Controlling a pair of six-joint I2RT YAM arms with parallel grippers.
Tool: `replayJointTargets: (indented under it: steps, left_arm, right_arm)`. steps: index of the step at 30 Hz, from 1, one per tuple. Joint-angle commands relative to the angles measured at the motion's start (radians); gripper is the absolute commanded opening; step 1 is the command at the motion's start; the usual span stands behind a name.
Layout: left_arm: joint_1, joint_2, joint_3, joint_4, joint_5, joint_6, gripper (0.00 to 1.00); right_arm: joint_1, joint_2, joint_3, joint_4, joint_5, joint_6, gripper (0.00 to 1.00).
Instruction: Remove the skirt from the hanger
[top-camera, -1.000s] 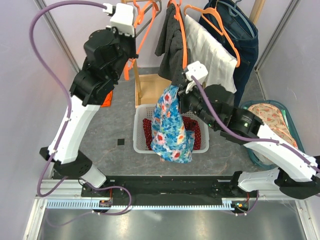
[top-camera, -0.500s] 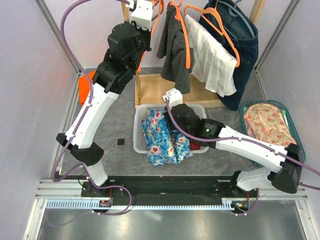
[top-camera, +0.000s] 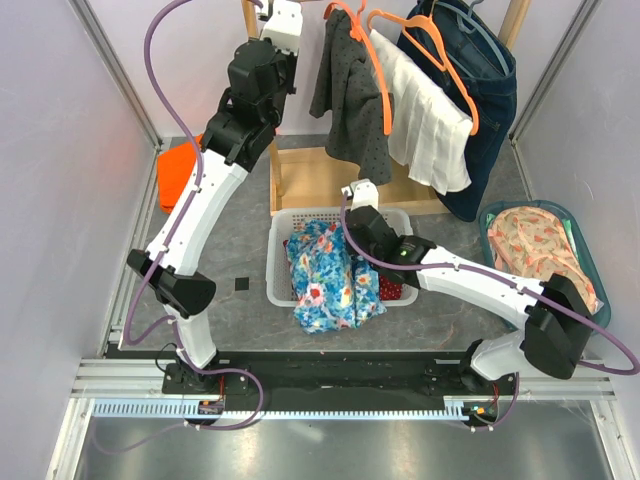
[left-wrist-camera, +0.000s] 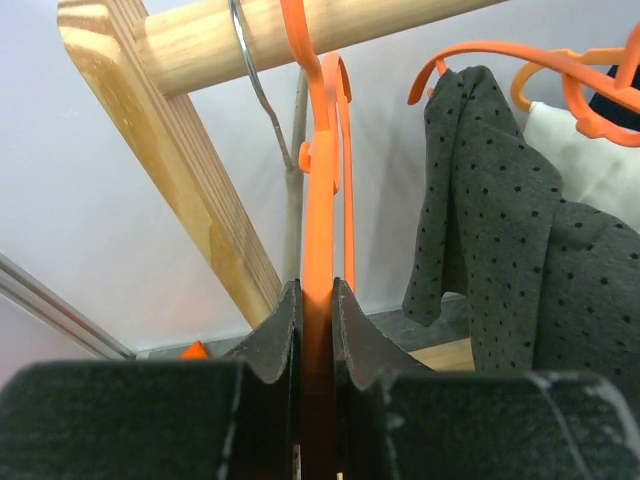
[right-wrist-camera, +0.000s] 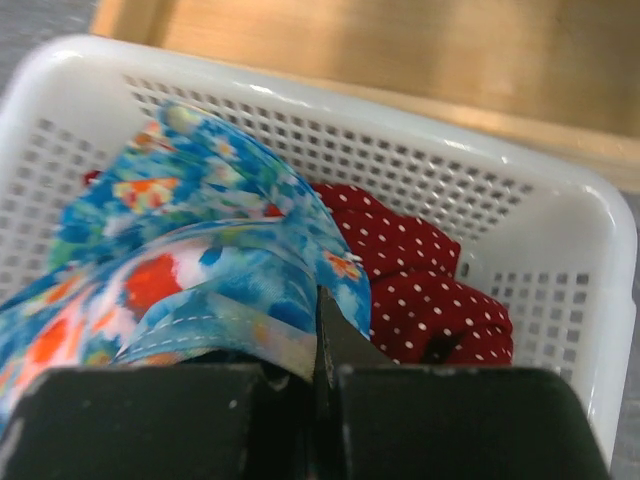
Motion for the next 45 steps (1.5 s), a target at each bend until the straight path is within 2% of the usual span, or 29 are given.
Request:
replayJointTargets:
  steps: [1,3,7,10,11,13,15,16,17,18,21,23,24,26,28,30,31,33,34,38,41,45]
  left_arm:
    - [0.000,-0.014,-0.033,0.071,-0.009,0.027,0.02]
    - [0.000,-0.032,-0.071,0.071,-0.003,0.024,0.02]
    - [-0.002,-0.066,-0.119,0.070,0.004,0.022,0.02]
    - [-0.003,-0.098,-0.142,0.062,0.014,0.033,0.32]
    - [-0.005,-0.106,-0.149,0.064,0.020,0.033,0.54]
    - [-0.008,-0.141,-0.174,0.062,0.026,0.033,0.65]
    - [-0.011,-0.164,-0.195,0.056,0.038,0.030,0.82]
    - [-0.017,-0.192,-0.203,0.050,0.047,0.019,0.96]
    - [-0.022,-0.204,-0.212,0.048,0.066,0.015,0.99]
    - [-0.031,-0.217,-0.231,0.038,0.078,0.010,1.00]
    - [-0.052,-0.263,-0.252,0.012,0.124,-0.002,1.00]
    - [-0.077,-0.295,-0.266,-0.013,0.145,-0.009,1.00]
    - [-0.089,-0.306,-0.271,-0.018,0.152,-0.010,1.00]
    - [-0.098,-0.332,-0.281,-0.034,0.173,-0.024,1.00]
    - [-0.114,-0.344,-0.275,-0.056,0.176,-0.036,1.00]
    - [-0.123,-0.358,-0.277,-0.071,0.181,-0.039,1.00]
    - [-0.124,-0.361,-0.277,-0.076,0.181,-0.039,1.00]
    - [-0.126,-0.370,-0.277,-0.077,0.179,-0.039,1.00]
    - [-0.126,-0.372,-0.275,-0.079,0.181,-0.039,1.00]
    - [-0.126,-0.373,-0.275,-0.088,0.190,-0.048,1.00]
    - [-0.127,-0.375,-0.275,-0.097,0.211,-0.058,1.00]
    - [-0.129,-0.373,-0.277,-0.100,0.218,-0.053,1.00]
  right_arm:
    - [-0.046,-0.004,-0.048,0.034,0.023,0.069,0.00]
    - [-0.063,-0.013,-0.062,0.027,0.037,0.091,0.00]
    - [-0.087,-0.013,-0.048,-0.074,0.162,0.129,0.00]
    - [-0.091,0.008,-0.012,-0.189,0.253,0.142,0.00]
    - [-0.088,0.010,-0.005,-0.215,0.268,0.142,0.00]
    - [-0.089,0.007,0.004,-0.293,0.310,0.163,0.00]
    - [-0.089,-0.005,0.011,-0.352,0.362,0.177,0.01]
    - [-0.089,-0.014,0.015,-0.364,0.376,0.182,0.07]
    - [-0.089,-0.021,0.018,-0.371,0.382,0.175,0.19]
    - [-0.092,-0.024,0.025,-0.389,0.385,0.166,0.43]
    - [-0.091,-0.010,0.080,-0.481,0.419,0.151,0.73]
    - [-0.091,-0.010,0.113,-0.525,0.414,0.128,0.79]
    - [-0.091,-0.022,0.139,-0.556,0.402,0.114,0.85]
    - [-0.091,-0.080,0.175,-0.596,0.390,0.090,0.86]
    - [-0.091,-0.183,0.223,-0.619,0.295,0.068,0.87]
    - [-0.091,-0.275,0.232,-0.567,0.139,-0.008,0.86]
    - [-0.091,-0.356,0.234,-0.556,0.012,-0.025,0.87]
    - [-0.091,-0.404,0.254,-0.562,-0.152,-0.077,0.92]
    - [-0.091,-0.424,0.257,-0.572,-0.282,-0.082,0.96]
    - [-0.084,-0.444,0.161,-0.541,-0.490,-0.099,0.98]
    - [-0.057,-0.447,0.056,-0.448,-0.585,-0.085,0.98]
    - [0.012,-0.374,0.004,-0.334,-0.563,-0.068,0.98]
